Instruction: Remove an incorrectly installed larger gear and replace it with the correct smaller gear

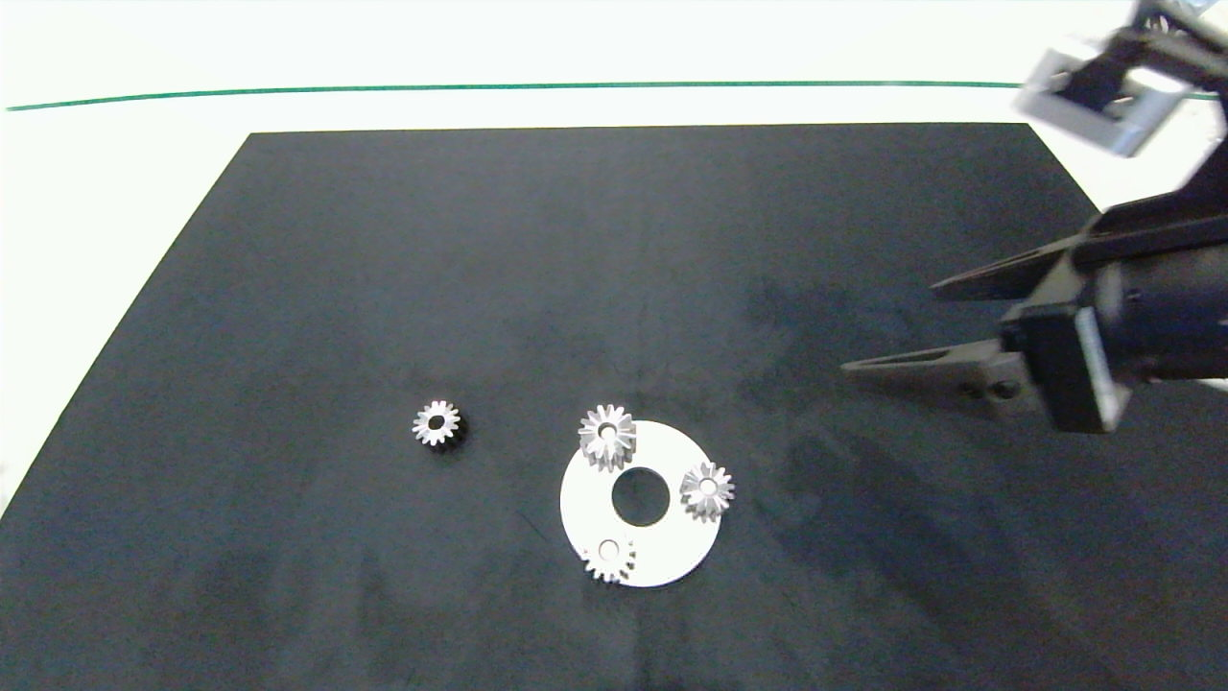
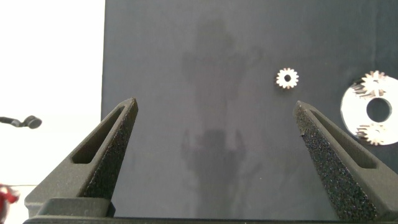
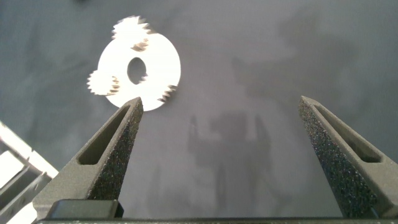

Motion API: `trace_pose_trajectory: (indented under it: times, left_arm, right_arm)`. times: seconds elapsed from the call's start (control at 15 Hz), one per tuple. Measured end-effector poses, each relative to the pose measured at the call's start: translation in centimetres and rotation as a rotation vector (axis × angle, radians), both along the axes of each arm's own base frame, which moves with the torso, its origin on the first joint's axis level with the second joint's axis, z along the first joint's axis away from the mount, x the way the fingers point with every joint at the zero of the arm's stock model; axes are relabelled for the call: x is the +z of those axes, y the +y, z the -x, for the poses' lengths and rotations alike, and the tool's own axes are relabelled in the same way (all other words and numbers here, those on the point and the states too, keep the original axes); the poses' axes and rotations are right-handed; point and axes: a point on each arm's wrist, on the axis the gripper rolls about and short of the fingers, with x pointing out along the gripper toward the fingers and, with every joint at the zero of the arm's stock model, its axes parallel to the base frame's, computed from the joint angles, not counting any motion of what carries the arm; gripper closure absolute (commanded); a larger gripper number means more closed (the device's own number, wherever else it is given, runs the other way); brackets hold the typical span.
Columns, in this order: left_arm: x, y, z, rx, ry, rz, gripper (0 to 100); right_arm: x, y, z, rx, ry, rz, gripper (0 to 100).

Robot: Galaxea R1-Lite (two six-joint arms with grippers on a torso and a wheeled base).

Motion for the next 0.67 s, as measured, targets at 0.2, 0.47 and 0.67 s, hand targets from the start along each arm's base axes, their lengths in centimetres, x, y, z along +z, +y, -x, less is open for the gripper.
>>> trace_pose_trajectory:
  times: [0.2, 0.47, 0.67]
  left_arm:
    - [0.1, 0.0, 0.3, 0.008, -0.003, 0.0, 0]
    - [0.1, 0.0, 0.5, 0.008, -0.006, -0.001, 0]
    - [0.1, 0.0, 0.5, 0.008, -0.007, 0.0, 0]
  right_arm:
    - [-1.7, 6.8, -2.0, 0.104, 0.04, 0.123, 0]
    - [-4.5, 11.9, -3.5, 0.153, 0.088, 0.297, 0]
    - [-5.8, 14.1, -4.7, 0.162, 0.087, 0.339, 0]
